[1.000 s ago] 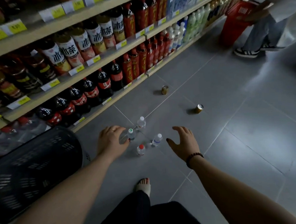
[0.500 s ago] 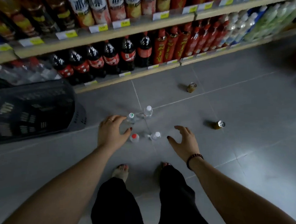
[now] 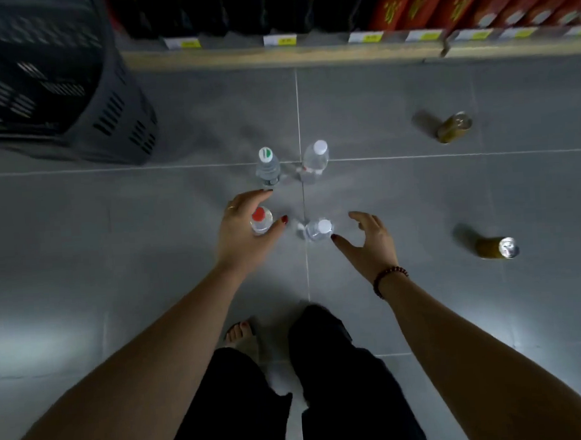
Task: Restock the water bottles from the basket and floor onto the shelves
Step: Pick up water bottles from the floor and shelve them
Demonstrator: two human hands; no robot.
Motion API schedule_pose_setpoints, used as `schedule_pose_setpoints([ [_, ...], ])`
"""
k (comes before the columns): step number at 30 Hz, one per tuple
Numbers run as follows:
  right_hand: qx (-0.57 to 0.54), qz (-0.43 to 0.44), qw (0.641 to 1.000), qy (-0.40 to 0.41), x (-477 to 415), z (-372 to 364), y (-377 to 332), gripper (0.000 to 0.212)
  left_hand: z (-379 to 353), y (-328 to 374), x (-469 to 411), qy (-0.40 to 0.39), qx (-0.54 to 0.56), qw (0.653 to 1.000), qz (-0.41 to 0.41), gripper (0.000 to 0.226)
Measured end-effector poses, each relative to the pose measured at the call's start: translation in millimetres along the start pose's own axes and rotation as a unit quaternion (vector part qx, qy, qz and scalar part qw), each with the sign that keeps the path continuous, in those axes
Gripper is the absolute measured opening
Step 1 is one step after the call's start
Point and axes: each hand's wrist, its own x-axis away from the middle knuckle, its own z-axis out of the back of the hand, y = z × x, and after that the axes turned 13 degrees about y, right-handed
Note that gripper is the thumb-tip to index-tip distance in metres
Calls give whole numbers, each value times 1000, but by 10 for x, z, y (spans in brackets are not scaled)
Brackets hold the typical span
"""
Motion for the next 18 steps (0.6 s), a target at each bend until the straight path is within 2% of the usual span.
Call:
schedule_pose_setpoints([
  [8, -60, 33, 998, -15, -728, -954, 946, 62, -1225, -1011, 379, 20, 61, 997, 36, 41],
  [13, -147, 121, 980, -57, -976, -1192, 1165, 58, -1704, -1463, 375, 16, 107, 993, 39, 45],
  [18, -184, 168, 963, -99, -1104, -1372, 1340, 45, -1970, -1542, 254, 6, 182, 975, 128, 34],
])
